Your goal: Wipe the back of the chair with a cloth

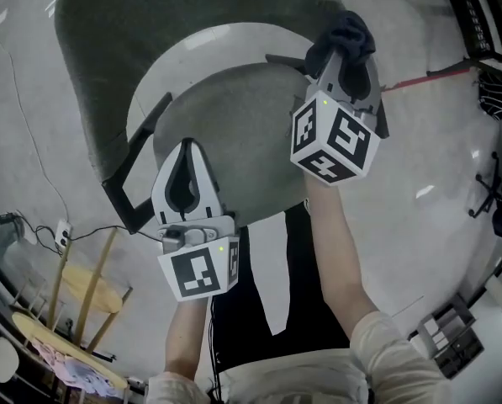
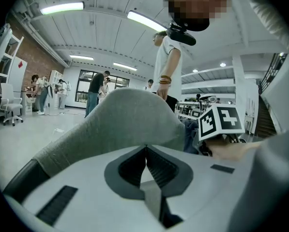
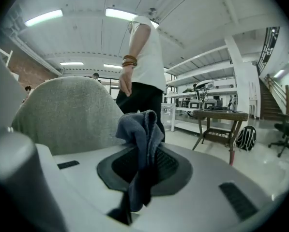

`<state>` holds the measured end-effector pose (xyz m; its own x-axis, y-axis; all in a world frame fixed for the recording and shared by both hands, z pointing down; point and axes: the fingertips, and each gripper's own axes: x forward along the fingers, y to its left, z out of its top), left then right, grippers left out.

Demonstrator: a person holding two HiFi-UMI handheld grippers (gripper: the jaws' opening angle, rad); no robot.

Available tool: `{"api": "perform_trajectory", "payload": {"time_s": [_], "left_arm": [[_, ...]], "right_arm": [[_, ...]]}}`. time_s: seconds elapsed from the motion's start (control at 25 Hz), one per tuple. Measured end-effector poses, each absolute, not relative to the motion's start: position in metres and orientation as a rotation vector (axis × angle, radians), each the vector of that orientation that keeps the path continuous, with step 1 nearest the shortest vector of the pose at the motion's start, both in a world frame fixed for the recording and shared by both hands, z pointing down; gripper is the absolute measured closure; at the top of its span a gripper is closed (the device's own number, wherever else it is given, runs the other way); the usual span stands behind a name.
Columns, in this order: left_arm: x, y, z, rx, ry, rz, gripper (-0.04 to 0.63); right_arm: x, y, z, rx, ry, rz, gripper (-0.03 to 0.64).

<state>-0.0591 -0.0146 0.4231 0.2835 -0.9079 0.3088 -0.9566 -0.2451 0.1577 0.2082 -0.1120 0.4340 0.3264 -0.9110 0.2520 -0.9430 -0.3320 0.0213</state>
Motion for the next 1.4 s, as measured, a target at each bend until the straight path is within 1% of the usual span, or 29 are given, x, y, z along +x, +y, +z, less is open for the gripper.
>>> {"api": "perform_trajectory", "payload": {"time_s": [0.36,0.72,0.96,1.04,1.16,1.28,1.4], "left_arm": [[-0.044,-0.01,0.413,2.333,-1.587,0.236,0.58],[-0.042,-0.007,0.401,2.358,-1.589,0.203,0.58],[-0.039,-0.001,0.382,2.343,-1.625,0.172,0.58],[-0.043,-0.003,0.365,2.313,-1.646,0.151,0.58],[-0.041,-0.013,0.315,2.297,-1.707,0.059,0.58],[-0.039,-0.02,0.251,2.293,-1.788,-0.038,0.58],[-0.047,-0.016,0.191,2.274,-1.858,-0.065,0.58]], "right_arm": [[0.237,-0.066,0.436,2.522,-1.507,0.272,0.557],[0.238,-0.058,0.44,2.491,-1.52,0.273,0.557],[0.229,-0.058,0.429,2.437,-1.591,0.372,0.558],[0.216,-0.059,0.41,2.397,-1.64,0.371,0.558],[0.211,-0.067,0.363,2.382,-1.728,0.363,0.558],[0.206,-0.072,0.302,2.348,-1.835,0.33,0.558],[0.179,-0.06,0.23,2.233,-1.995,0.217,0.558]]}}
